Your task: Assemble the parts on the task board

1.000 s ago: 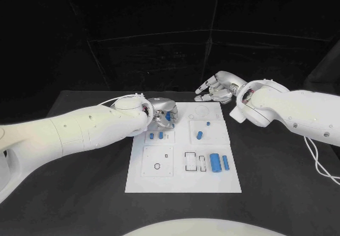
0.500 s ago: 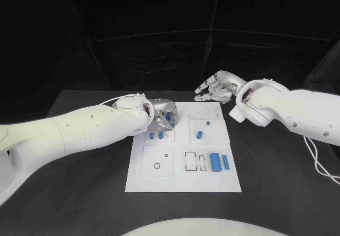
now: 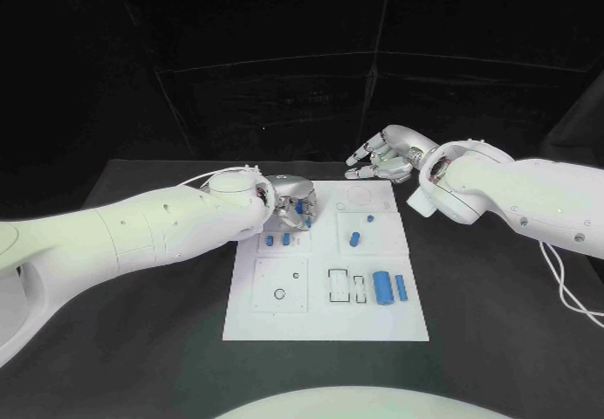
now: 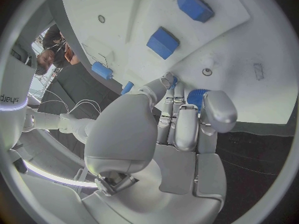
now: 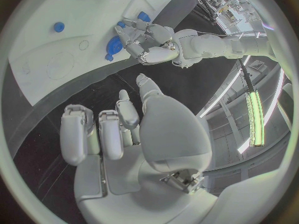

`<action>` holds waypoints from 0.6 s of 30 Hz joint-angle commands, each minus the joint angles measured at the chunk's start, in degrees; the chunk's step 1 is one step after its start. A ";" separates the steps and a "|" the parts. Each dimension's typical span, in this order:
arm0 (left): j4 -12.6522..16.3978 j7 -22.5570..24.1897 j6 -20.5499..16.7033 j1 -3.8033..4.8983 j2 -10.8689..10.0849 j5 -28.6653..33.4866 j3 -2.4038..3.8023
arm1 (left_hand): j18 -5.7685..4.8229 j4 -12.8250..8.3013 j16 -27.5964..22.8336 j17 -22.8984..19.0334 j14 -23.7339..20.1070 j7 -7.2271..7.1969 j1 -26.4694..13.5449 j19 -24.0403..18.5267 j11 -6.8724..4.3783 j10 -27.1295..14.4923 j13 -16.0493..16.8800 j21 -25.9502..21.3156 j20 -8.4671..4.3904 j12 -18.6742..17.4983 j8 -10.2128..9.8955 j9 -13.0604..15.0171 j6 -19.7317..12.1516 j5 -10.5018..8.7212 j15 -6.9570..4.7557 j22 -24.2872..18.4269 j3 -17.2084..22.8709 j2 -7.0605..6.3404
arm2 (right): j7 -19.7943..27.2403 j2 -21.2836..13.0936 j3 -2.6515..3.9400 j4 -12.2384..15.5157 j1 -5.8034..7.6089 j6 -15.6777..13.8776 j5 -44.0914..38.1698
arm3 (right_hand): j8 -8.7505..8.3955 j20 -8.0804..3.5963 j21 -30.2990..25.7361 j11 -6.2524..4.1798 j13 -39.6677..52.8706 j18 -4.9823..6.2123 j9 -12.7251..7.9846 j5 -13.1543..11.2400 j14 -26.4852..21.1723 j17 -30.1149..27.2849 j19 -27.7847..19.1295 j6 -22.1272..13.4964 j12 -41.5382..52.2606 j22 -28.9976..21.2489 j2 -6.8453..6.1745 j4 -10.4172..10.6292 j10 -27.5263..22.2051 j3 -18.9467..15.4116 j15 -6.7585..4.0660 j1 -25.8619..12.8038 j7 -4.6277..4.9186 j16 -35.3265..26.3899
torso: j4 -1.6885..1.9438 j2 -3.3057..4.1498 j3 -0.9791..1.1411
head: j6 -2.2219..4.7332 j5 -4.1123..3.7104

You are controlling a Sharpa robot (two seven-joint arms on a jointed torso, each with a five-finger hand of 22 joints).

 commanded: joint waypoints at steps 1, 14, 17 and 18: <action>0.04 -0.20 -0.31 -0.39 -0.08 -1.04 -0.23 | -0.66 -0.31 0.34 0.20 0.85 0.05 0.30 0.38 -0.16 0.96 -0.04 0.44 -0.28 -0.46 0.00 0.11 0.70 -0.08 -0.55 0.29 0.81 0.83 | 0.32 0.08 0.05 0.08 0.12 -0.16 0.04 | 0.21 -0.08 -0.25 0.11 0.08 0.51 -0.02 0.02 4.07 7.35 -0.42 -0.45 -0.12 0.06 -0.05 -0.05 -0.36 -0.21 -0.01 -0.33 0.01 -0.09 | -0.02 0.00 -0.01 | 0.08 -0.02; 3.24 1.73 -4.68 -0.40 -2.83 0.28 2.06 | -0.92 -1.03 0.42 0.01 1.07 0.18 -0.01 0.78 -0.05 1.65 -0.31 1.41 -0.38 -1.80 -0.75 -0.07 1.02 -0.07 -0.55 1.33 1.80 0.41 | 0.40 0.13 0.05 -0.09 0.12 -0.15 0.04 | 0.21 -0.08 -0.25 0.11 0.08 0.51 -0.02 0.02 4.07 7.35 -0.42 -0.45 -0.12 0.06 -0.05 -0.05 -0.36 -0.21 -0.01 -0.33 0.01 -0.09 | 0.01 -0.06 0.02 | 0.35 -0.06; 4.21 1.90 -5.03 -0.38 -4.11 0.69 2.53 | -0.93 -1.07 0.39 -0.05 1.07 0.19 -0.08 0.80 -0.05 1.71 -0.32 1.47 -0.38 -1.90 -0.80 -0.08 1.06 -0.07 -0.54 1.40 1.84 0.34 | 0.40 0.05 0.05 -0.12 0.12 -0.15 0.04 | 0.21 -0.08 -0.25 0.11 0.08 0.51 -0.02 0.02 4.07 7.35 -0.42 -0.45 -0.12 0.06 -0.05 -0.05 -0.36 -0.21 -0.01 -0.33 0.01 -0.09 | 0.09 -0.15 0.00 | 0.36 -0.17; 4.62 1.96 -5.12 -0.38 -4.66 0.80 2.66 | -0.96 -1.10 0.37 -0.11 1.08 0.19 -0.16 0.84 -0.04 1.76 -0.33 1.57 -0.38 -1.99 -0.84 -0.09 1.09 -0.07 -0.54 1.51 1.86 0.26 | 0.40 0.02 0.05 -0.15 0.12 -0.14 0.04 | 0.21 -0.08 -0.25 0.11 0.08 0.51 -0.02 0.02 4.07 7.35 -0.42 -0.45 -0.12 0.06 -0.05 -0.05 -0.36 -0.21 -0.01 -0.33 0.01 -0.09 | 0.16 -0.16 -0.03 | 0.36 -0.19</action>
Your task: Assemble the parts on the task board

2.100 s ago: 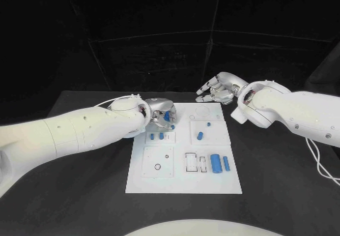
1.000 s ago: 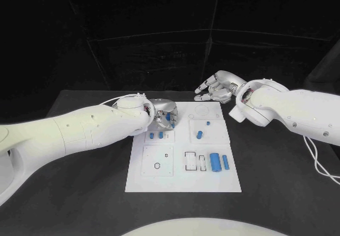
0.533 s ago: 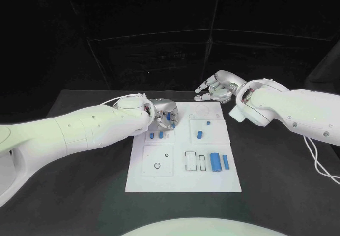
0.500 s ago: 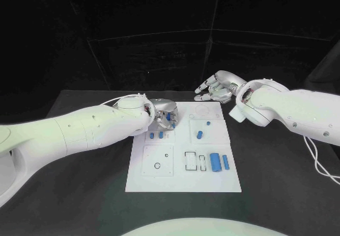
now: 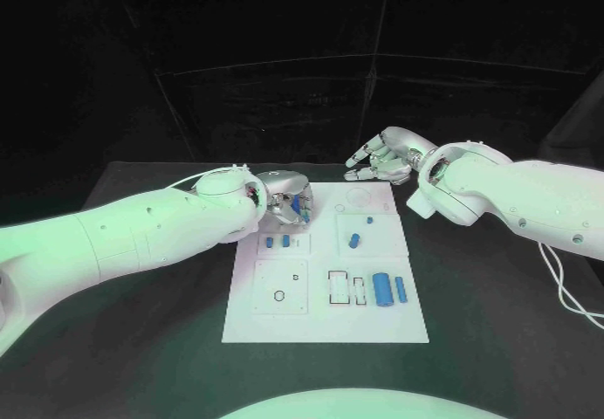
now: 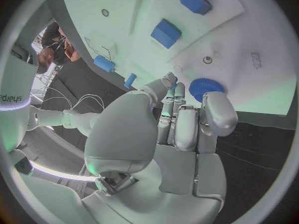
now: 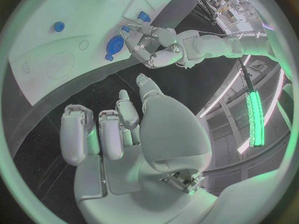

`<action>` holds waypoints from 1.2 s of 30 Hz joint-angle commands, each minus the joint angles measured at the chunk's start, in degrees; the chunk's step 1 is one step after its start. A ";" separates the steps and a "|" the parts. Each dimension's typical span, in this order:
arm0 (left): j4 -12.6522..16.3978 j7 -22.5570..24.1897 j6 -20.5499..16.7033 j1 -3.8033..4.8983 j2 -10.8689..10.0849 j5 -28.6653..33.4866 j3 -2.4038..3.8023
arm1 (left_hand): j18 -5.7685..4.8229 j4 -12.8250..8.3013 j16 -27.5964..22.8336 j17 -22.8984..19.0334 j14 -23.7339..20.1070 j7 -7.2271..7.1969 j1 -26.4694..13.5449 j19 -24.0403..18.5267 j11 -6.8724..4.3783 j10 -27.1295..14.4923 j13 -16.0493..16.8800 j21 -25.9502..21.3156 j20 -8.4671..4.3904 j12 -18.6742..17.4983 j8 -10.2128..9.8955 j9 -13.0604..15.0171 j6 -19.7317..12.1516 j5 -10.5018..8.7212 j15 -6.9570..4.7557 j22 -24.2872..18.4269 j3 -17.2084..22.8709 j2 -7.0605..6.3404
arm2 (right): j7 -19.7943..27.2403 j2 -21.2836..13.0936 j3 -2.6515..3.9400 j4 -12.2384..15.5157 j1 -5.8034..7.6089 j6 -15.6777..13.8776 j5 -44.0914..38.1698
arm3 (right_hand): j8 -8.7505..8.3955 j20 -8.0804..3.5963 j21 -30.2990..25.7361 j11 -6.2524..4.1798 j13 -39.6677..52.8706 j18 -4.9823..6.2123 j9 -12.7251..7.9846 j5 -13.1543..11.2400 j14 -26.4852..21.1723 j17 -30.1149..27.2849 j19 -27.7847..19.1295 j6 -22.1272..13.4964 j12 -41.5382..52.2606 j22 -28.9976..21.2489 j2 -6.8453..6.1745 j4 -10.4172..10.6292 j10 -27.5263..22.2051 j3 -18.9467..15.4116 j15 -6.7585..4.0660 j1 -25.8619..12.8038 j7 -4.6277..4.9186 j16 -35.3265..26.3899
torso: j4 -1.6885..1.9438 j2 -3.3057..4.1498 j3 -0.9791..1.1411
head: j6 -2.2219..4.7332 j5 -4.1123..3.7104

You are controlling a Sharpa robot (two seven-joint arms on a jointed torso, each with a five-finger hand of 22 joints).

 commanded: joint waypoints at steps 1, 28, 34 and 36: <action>1.18 1.14 -1.88 0.10 -1.49 1.09 0.34 | -0.96 -0.01 0.28 -0.11 0.87 -0.16 -0.63 0.46 -0.13 0.46 -0.04 0.41 0.01 -0.29 -0.26 -0.09 0.46 -0.02 -0.34 0.18 0.45 -0.12 | 0.38 -0.07 0.05 -0.04 0.12 -0.14 0.04 | 0.21 -0.08 -0.25 0.11 0.06 0.50 -0.02 0.02 4.07 7.35 -0.42 -0.45 -0.12 0.06 -0.04 -0.05 -0.36 -0.21 -0.01 -0.33 0.01 -0.09 | 0.21 -0.10 -0.04 | 0.03 -0.07; 3.93 -0.28 3.23 0.07 -8.12 2.29 0.65 | -1.03 -0.17 0.12 -0.55 0.88 -0.25 -1.37 0.54 -0.17 1.06 -0.05 0.68 0.02 -1.08 -0.61 -0.12 0.91 -0.02 -0.34 0.54 0.49 -0.69 | 0.46 0.11 0.04 -0.60 0.10 0.04 0.04 | 0.21 -0.08 -0.25 0.11 0.06 0.50 -0.02 0.02 4.07 7.35 -0.42 -0.45 -0.12 0.06 -0.04 -0.05 -0.36 -0.21 -0.01 -0.33 0.01 -0.09 | -0.01 0.04 -0.01 | 0.21 0.69; 3.53 -0.44 3.64 0.05 -7.71 2.29 0.63 | -1.03 -0.18 0.11 -0.57 0.87 -0.25 -1.38 0.53 -0.17 1.06 -0.05 0.67 0.02 -1.09 -0.61 -0.12 0.91 -0.02 -0.35 0.53 0.50 -0.69 | 0.44 0.07 0.04 -0.56 0.10 0.03 0.04 | 0.21 -0.08 -0.25 0.11 0.06 0.50 -0.02 0.02 4.07 7.35 -0.42 -0.45 -0.12 0.06 -0.04 -0.05 -0.36 -0.21 -0.01 -0.33 0.01 -0.09 | -0.01 0.04 0.03 | 0.18 0.62; 3.35 -0.49 3.71 0.04 -7.51 2.28 0.62 | -1.02 -0.19 0.07 -0.66 0.86 -0.25 -1.39 0.51 -0.18 1.09 -0.05 0.61 0.02 -1.13 -0.63 -0.12 0.92 -0.02 -0.35 0.47 0.50 -0.71 | 0.43 0.05 0.04 -0.54 0.10 0.03 0.05 | 0.21 -0.08 -0.25 0.11 0.06 0.50 -0.02 0.02 4.07 7.35 -0.42 -0.45 -0.12 0.06 -0.04 -0.05 -0.36 -0.21 -0.01 -0.33 0.01 -0.09 | 0.02 0.03 0.03 | 0.14 0.61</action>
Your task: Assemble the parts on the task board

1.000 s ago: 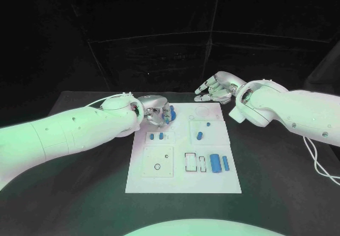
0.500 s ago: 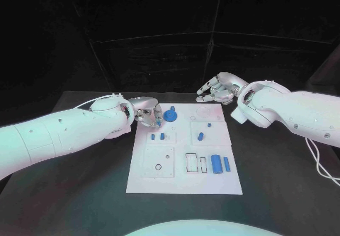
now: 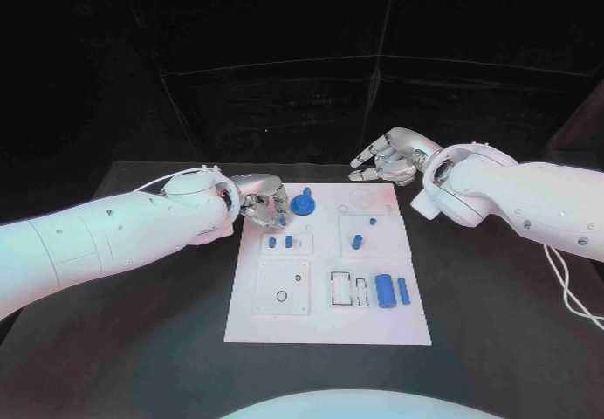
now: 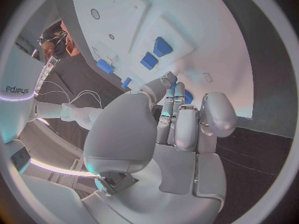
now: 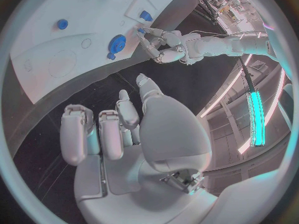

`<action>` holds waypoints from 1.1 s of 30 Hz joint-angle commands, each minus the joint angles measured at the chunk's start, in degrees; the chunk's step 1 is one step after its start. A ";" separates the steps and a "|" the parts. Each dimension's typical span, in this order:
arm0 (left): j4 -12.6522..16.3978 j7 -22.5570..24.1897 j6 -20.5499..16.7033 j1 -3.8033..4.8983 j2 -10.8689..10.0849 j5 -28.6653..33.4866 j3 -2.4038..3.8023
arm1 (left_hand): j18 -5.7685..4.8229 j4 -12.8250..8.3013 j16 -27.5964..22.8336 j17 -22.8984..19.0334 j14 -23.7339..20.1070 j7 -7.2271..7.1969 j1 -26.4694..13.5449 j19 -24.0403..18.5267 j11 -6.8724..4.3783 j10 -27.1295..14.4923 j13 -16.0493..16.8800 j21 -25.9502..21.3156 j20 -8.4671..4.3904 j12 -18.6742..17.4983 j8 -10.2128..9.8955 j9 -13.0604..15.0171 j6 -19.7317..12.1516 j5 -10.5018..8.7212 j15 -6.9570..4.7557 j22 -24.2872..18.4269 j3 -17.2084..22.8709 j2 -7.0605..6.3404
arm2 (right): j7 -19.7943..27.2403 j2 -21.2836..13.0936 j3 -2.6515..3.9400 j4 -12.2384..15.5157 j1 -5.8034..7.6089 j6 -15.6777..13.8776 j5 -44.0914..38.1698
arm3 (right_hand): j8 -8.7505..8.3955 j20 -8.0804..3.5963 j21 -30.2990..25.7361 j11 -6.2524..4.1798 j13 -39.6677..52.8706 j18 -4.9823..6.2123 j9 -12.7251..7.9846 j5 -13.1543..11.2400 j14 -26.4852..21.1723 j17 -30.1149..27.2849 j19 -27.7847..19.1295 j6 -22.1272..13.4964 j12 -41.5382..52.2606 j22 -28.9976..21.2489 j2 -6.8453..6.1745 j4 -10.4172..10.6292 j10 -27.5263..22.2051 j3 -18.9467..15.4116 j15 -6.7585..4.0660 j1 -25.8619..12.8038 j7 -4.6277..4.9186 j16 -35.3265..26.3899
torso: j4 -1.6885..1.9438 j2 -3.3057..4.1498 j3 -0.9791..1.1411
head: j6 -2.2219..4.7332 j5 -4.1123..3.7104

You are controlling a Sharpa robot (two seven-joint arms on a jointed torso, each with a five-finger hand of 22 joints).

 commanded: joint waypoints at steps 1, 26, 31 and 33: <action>-0.23 -0.34 1.06 0.04 0.28 0.36 0.02 | -1.01 -0.02 0.11 -0.08 0.86 -0.06 -0.60 0.51 0.04 0.48 -0.07 0.15 0.01 -0.21 -0.40 0.10 0.31 -0.03 -0.36 -0.04 0.36 0.17 | 0.40 0.00 0.05 0.12 0.11 0.00 0.05 | 0.21 -0.08 -0.25 0.11 0.07 0.51 -0.02 0.02 4.07 7.32 -0.42 -0.45 -0.12 0.06 -0.04 -0.05 -0.36 -0.21 -0.01 -0.33 0.01 -0.09 | 0.04 -0.01 0.01 | -0.04 -0.09; -1.66 -1.76 2.58 -0.23 1.43 0.31 -0.02 | -1.00 -0.27 -0.02 -0.40 0.81 0.16 -0.93 0.43 0.26 0.30 -0.13 0.00 0.06 -1.12 -1.03 -0.05 -0.01 -0.05 -0.24 -0.09 0.33 -0.28 | 0.44 -0.01 0.05 0.19 0.11 -0.13 0.05 | 0.25 -0.08 -0.28 0.11 -0.02 0.51 0.00 0.02 4.07 7.30 -0.43 -0.43 -0.20 0.02 0.02 -0.04 -0.41 -0.22 -0.01 -0.29 0.00 -0.11 | 0.04 -0.03 -0.02 | -0.15 -0.31; -1.80 -1.84 2.80 -0.23 1.53 0.31 -0.02 | -1.01 -0.46 -0.12 -0.70 0.76 0.44 -1.25 0.35 0.59 -0.28 -0.21 -0.15 0.20 -2.15 -1.83 -0.23 -0.72 -0.05 -0.01 -0.15 0.32 -0.69 | 0.44 -0.03 0.05 0.21 0.11 -0.12 0.05 | 0.25 -0.08 -0.28 0.11 -0.02 0.51 0.00 0.02 4.07 7.30 -0.43 -0.43 -0.20 0.02 0.02 -0.04 -0.41 -0.22 -0.01 -0.29 0.00 -0.11 | 0.03 -0.05 -0.01 | -0.17 -0.31; -1.82 -1.82 2.80 -0.23 1.55 0.31 -0.02 | -1.03 -0.52 -0.15 -0.79 0.74 0.55 -1.37 0.34 0.72 -0.54 -0.23 -0.13 0.27 -2.53 -2.22 -0.30 -1.16 -0.05 0.10 -0.10 0.33 -0.85 | 0.44 -0.05 0.05 0.21 0.11 -0.13 0.05 | 0.25 -0.08 -0.28 0.11 -0.02 0.51 0.00 0.02 4.07 7.30 -0.43 -0.43 -0.20 0.02 0.02 -0.04 -0.41 -0.22 -0.01 -0.29 0.00 -0.11 | 0.03 -0.05 -0.01 | -0.17 -0.31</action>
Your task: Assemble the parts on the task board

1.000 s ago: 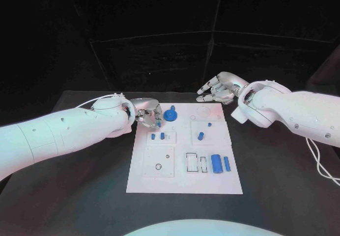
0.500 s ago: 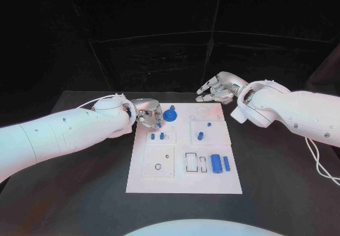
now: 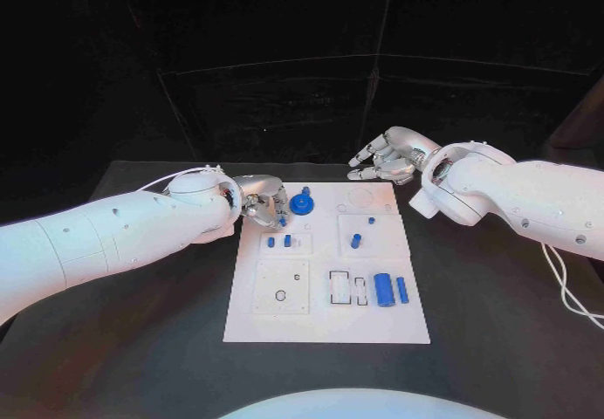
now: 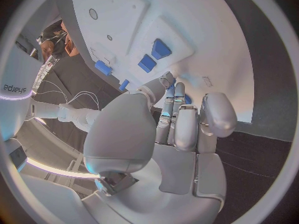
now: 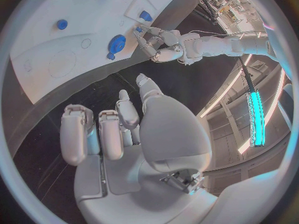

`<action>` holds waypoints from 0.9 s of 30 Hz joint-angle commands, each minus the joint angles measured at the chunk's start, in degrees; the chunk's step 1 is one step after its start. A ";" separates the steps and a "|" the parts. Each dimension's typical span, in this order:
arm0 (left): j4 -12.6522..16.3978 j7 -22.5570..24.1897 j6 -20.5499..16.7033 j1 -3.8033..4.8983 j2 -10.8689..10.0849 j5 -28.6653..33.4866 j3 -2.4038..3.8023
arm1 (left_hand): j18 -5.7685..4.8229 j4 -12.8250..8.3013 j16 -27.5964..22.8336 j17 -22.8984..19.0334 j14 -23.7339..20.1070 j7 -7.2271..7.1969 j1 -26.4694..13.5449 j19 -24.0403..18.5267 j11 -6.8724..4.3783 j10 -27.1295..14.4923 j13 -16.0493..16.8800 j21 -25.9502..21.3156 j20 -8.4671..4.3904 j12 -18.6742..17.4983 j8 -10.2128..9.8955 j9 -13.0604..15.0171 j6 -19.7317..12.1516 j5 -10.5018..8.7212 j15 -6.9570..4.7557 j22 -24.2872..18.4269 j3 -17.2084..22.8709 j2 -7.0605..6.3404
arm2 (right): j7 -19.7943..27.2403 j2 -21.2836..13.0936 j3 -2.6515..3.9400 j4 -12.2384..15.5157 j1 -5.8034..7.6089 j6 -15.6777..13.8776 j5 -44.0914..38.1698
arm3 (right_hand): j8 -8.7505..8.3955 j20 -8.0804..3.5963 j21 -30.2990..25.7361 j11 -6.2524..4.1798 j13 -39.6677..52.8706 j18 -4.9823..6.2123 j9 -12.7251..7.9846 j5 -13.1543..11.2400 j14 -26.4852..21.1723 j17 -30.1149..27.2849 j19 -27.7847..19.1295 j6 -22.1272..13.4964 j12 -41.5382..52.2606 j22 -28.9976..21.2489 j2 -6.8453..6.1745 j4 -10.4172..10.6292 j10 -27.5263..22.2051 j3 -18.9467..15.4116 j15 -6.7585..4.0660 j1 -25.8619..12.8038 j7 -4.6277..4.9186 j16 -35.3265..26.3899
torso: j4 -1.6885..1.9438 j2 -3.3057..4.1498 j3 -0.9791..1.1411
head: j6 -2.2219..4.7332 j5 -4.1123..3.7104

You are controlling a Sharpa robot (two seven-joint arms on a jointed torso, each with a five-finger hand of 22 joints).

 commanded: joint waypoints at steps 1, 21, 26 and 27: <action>-0.12 -0.78 1.09 0.01 0.06 0.13 -0.03 | -1.04 -0.24 -0.18 -0.18 0.73 0.06 -0.62 0.34 0.46 -0.35 -0.11 -0.11 0.31 -0.63 -0.60 -0.12 -0.78 -0.06 0.15 0.02 0.01 -0.13 | 0.43 -0.02 0.05 0.13 0.11 -0.12 0.05 | 0.25 -0.08 -0.28 0.11 -0.01 0.51 0.00 0.02 4.07 7.32 -0.43 -0.42 -0.20 0.02 0.02 -0.04 -0.41 -0.22 -0.02 -0.29 0.00 -0.11 | 0.00 -0.02 0.00 | 0.00 -0.01; -0.01 -1.01 -0.30 0.01 -0.73 0.14 -0.02 | -0.78 -0.54 -0.42 -1.09 0.59 0.70 -1.49 -0.11 1.21 -2.36 -0.09 -1.32 0.95 -3.72 -4.58 -0.24 -5.82 -0.06 0.79 -0.85 -0.19 -1.34 | 0.04 -0.37 0.05 0.02 0.11 0.53 0.03 | 0.20 -0.14 -1.90 0.01 -12.82 1.10 0.02 -0.09 3.42 4.82 -1.72 -0.85 -14.83 -3.02 0.31 -0.15 -8.58 -0.09 -0.15 0.54 -0.03 -1.93 | 0.02 -0.06 -0.06 | 0.11 0.01; 0.68 -0.95 -1.04 0.01 -2.12 0.45 0.00 | -0.75 -0.58 -0.48 -1.24 0.57 0.78 -1.37 -0.15 1.25 -2.43 -0.09 -1.47 0.98 -3.90 -4.62 -0.17 -5.74 -0.05 0.81 -0.98 -0.06 -1.19 | -0.62 -1.00 0.04 0.14 0.11 1.88 -1.88 | 0.64 -0.45 -3.87 -0.48 -27.84 1.57 0.03 -1.53 2.75 1.50 -2.87 -0.01 -31.72 -6.25 0.91 -1.74 -13.56 3.07 -0.51 3.98 -0.05 -4.57 | 0.05 -0.08 -0.10 | 0.20 -0.06; 0.95 -0.79 -1.54 0.01 -2.59 1.06 0.01 | -0.75 -0.59 -0.50 -1.31 0.56 0.81 -1.30 -0.14 1.27 -2.37 -0.07 -1.47 0.99 -3.94 -4.56 -0.11 -5.55 -0.05 0.82 -0.96 0.04 -1.05 | -0.73 -1.26 0.04 0.22 0.11 2.24 -3.14 | 0.89 -0.60 -4.09 -0.42 -29.31 1.70 0.10 -1.59 2.67 1.00 -2.96 0.58 -33.53 -6.58 0.91 -2.18 -14.23 3.88 -0.55 4.74 -0.23 -4.96 | 0.07 -0.10 -0.14 | 0.24 -0.08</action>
